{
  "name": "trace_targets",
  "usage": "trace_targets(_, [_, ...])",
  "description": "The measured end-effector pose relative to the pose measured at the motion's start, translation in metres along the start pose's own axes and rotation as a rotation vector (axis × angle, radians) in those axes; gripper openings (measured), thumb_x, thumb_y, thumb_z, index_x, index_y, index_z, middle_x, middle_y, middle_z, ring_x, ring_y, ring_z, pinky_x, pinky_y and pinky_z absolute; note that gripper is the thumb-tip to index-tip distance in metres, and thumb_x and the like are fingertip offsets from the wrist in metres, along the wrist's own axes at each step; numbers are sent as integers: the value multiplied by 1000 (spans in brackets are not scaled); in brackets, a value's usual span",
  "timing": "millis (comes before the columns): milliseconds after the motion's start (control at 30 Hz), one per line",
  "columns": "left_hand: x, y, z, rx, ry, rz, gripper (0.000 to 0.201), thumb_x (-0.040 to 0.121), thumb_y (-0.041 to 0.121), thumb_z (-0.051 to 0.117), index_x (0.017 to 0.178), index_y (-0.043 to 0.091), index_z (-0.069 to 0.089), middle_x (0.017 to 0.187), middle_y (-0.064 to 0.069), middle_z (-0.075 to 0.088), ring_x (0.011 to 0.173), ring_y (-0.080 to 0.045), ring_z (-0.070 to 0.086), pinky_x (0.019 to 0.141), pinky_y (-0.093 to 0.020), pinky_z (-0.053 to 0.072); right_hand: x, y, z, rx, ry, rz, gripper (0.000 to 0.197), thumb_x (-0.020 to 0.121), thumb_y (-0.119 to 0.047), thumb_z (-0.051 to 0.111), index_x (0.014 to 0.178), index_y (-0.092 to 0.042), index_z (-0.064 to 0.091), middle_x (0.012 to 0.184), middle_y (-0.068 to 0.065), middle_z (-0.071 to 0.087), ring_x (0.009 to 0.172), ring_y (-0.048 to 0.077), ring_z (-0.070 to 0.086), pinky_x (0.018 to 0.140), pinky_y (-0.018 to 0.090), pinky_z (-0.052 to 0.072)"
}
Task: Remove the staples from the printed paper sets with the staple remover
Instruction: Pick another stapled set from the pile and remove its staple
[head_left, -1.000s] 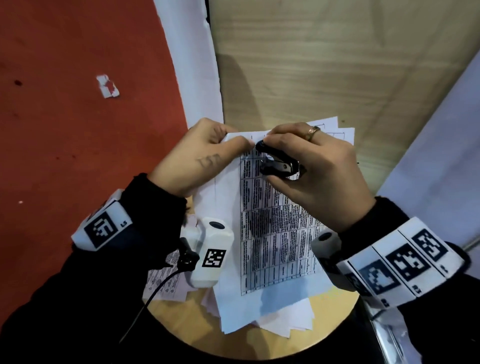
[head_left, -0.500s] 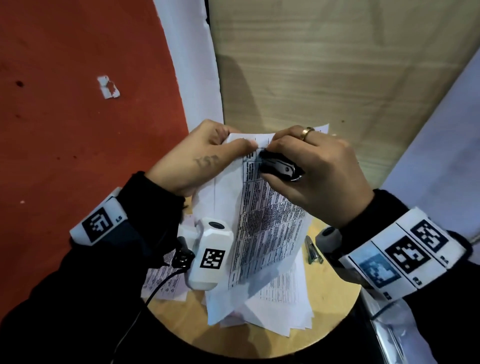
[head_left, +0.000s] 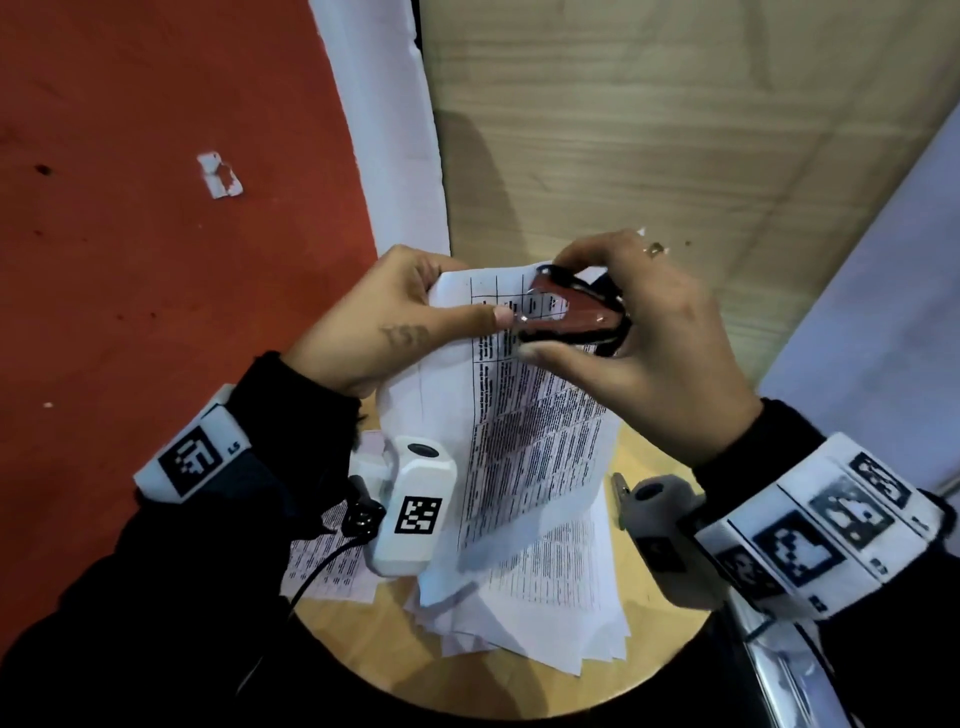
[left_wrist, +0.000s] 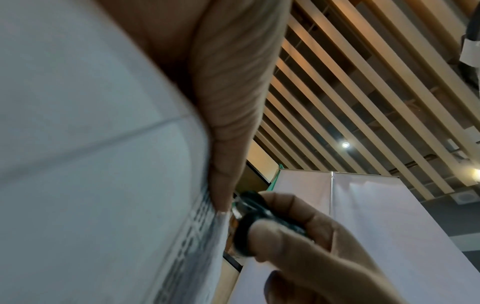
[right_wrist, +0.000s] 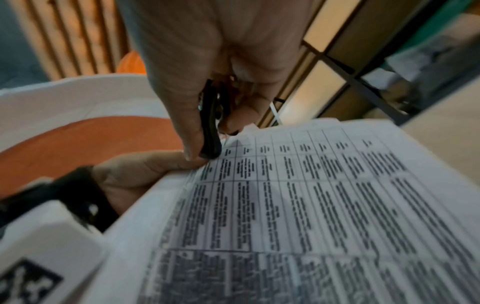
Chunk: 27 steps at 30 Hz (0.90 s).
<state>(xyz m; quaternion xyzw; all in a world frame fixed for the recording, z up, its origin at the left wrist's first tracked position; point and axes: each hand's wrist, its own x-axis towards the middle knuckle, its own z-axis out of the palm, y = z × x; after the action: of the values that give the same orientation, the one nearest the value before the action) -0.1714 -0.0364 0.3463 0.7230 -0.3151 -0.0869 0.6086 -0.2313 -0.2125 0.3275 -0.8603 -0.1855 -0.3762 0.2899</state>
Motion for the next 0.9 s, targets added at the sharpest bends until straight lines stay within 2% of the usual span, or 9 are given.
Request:
trace_targets(100, [1,-2,-1,-2,19,-50,37,66,11,78,96,-7,66,98,-24,68,82,-25,62,77,-35,49,-4,4,-1,193,2,224,59,77,-46,65,125,-16,50,107,-4,53,88,1,56,74,9,45])
trace_targets(200, [2,-4,1,-2,48,-82,26,72,9,75,93,-3,68,93,-19,71,80,-25,62,78,-35,51,-5,-2,4,582,-23,503,30,84,-52,56,97,-25,53,85,-1,54,57,-2,51,40,10,35])
trace_targets(333, [2,-4,5,-18,87,-69,21,76,8,71,90,-6,67,82,-13,69,76,-21,59,73,-32,47,-1,-10,15,864,84,645,35,71,-48,59,89,-21,46,71,-3,54,44,1,42,37,12,29])
trace_targets(400, [2,-4,7,-23,90,-50,19,78,7,68,90,-8,67,84,-15,68,77,-21,60,75,-33,48,2,-11,21,831,108,615,33,75,-23,73,88,-21,43,71,-1,54,45,0,45,39,12,32])
trace_targets(500, [1,-4,8,1,91,-19,7,81,4,68,85,8,71,80,-3,73,75,-13,64,73,-25,52,6,-9,29,792,153,587,40,74,5,72,86,-21,43,69,2,56,47,2,47,44,12,35])
trace_targets(600, [3,-6,6,47,100,8,8,77,13,70,85,9,72,82,-6,74,72,-12,61,70,-27,49,10,-8,32,759,187,572,41,70,3,72,85,-24,45,73,8,58,54,11,48,49,19,38])
trace_targets(667, [3,-9,5,56,105,10,15,76,20,69,85,9,73,87,-12,74,76,-14,61,75,-34,49,11,-8,35,736,199,563,37,65,-5,68,85,-25,45,72,3,58,60,15,51,56,27,44])
trace_targets(767, [2,-11,8,40,85,21,12,75,23,65,80,14,72,80,-4,71,74,-12,61,73,-31,48,10,-13,36,611,200,481,37,68,-10,65,91,-29,43,75,-3,59,69,16,57,68,35,49])
trace_targets(900, [4,-15,10,-17,77,41,43,74,28,65,86,-13,60,81,-20,61,78,-20,50,68,-34,40,1,-23,36,197,173,110,40,75,-6,55,110,-21,43,80,-4,62,68,20,63,63,29,51])
